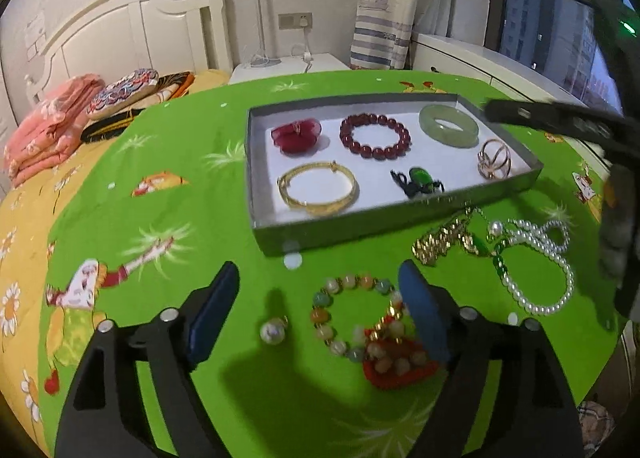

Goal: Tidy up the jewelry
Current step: 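Lower the red bead bracelet into the tray and open the right tool, then grasp the red string bracelet with gold beads with the right tool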

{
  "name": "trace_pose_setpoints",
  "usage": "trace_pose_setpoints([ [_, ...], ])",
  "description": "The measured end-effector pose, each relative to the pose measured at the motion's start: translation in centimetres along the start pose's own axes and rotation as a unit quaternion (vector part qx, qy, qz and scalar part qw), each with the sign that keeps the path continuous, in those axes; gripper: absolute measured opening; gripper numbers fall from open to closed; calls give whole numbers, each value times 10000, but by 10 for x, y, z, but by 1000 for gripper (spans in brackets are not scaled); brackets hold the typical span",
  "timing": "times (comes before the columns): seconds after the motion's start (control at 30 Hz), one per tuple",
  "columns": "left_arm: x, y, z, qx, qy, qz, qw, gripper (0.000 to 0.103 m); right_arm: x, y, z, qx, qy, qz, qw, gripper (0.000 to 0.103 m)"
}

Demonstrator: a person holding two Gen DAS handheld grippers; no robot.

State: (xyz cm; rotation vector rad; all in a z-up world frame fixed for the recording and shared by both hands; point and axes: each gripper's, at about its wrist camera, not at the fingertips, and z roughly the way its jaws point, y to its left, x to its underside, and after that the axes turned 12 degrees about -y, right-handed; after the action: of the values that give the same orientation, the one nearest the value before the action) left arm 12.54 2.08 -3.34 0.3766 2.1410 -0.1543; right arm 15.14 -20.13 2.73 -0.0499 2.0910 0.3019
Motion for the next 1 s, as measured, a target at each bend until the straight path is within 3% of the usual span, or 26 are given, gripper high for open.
trace_pose_setpoints([
  [0.27,16,-1,-21,-211,-47,49,9998,85,54,-9,-52,145,208,-325,9991,48],
  [0.4,23,-1,-26,-246,13,5,9997,85,77,-8,-58,125,420,-490,9978,48],
  [0.8,35,-7,-39,-41,20,-145,9999,84,89,8,-64,124,305,-635,9974,48],
  [0.83,34,-9,-39,-5,-11,-168,9999,84,88,8,-64,121,311,-628,9975,48],
  [0.93,31,-12,-39,168,-44,-229,9996,67,89,9,-63,130,332,-654,9972,48],
  [1.0,29,-15,-37,226,-16,-195,9996,66,89,10,-63,121,329,-692,9970,48],
])
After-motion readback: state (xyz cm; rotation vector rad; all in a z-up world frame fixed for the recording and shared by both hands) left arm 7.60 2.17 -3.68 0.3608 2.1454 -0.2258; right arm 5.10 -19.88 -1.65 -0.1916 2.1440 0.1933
